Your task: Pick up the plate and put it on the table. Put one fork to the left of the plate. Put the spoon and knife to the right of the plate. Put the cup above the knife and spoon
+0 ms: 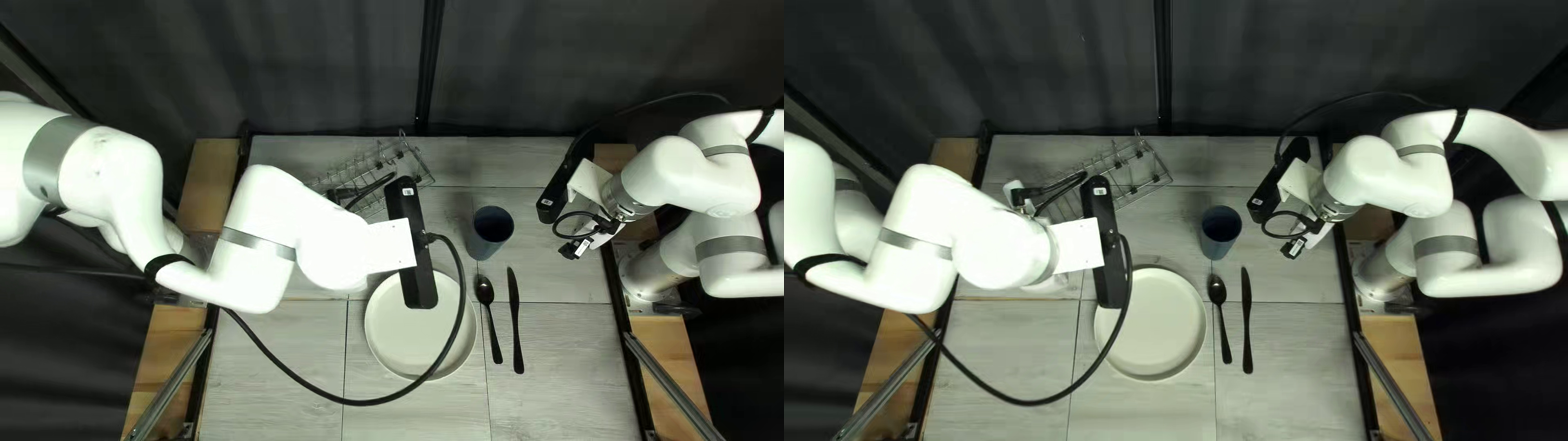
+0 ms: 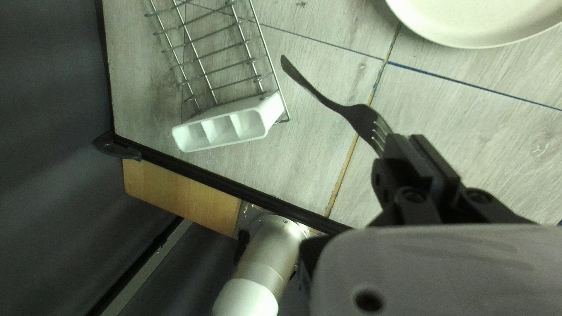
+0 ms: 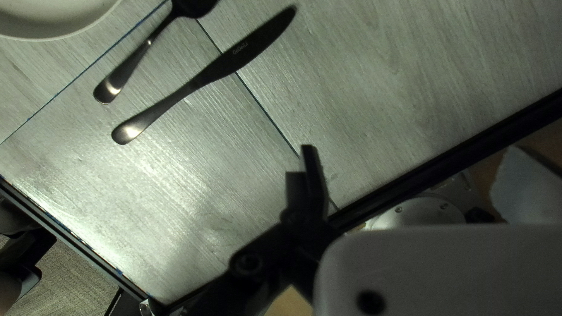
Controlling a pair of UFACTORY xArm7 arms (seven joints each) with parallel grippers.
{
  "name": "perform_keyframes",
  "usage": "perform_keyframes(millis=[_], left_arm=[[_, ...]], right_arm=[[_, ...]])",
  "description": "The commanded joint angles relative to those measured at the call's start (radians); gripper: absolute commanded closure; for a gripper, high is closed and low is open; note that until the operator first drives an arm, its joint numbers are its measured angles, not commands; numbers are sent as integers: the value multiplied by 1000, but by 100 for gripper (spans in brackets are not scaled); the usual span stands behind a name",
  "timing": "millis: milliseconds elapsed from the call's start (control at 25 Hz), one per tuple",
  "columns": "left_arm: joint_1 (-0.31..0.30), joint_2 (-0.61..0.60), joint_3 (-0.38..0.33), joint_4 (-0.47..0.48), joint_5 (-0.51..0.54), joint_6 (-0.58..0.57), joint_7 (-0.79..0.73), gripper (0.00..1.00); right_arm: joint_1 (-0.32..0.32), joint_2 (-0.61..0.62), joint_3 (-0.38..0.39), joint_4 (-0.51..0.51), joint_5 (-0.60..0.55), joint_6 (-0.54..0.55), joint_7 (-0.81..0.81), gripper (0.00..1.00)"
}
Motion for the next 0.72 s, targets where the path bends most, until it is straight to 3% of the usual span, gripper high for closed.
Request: perform_keyframes(millis=[40,200,400,720], left_arm=[[3,-11,9,-5,1,-23,9,100],[3,-22,18,-6,-6,-23,23,100],[-21,-121,76,-17,-73,4,92,100],[-33,-171,163,47,-99,49,229,100]], right_arm=[[0,0,0,0,0,0,0,0],[0,0,0,0,0,0,0,0],[0,0,0,0,0,0,0,0],[0,0,0,0,0,0,0,0]])
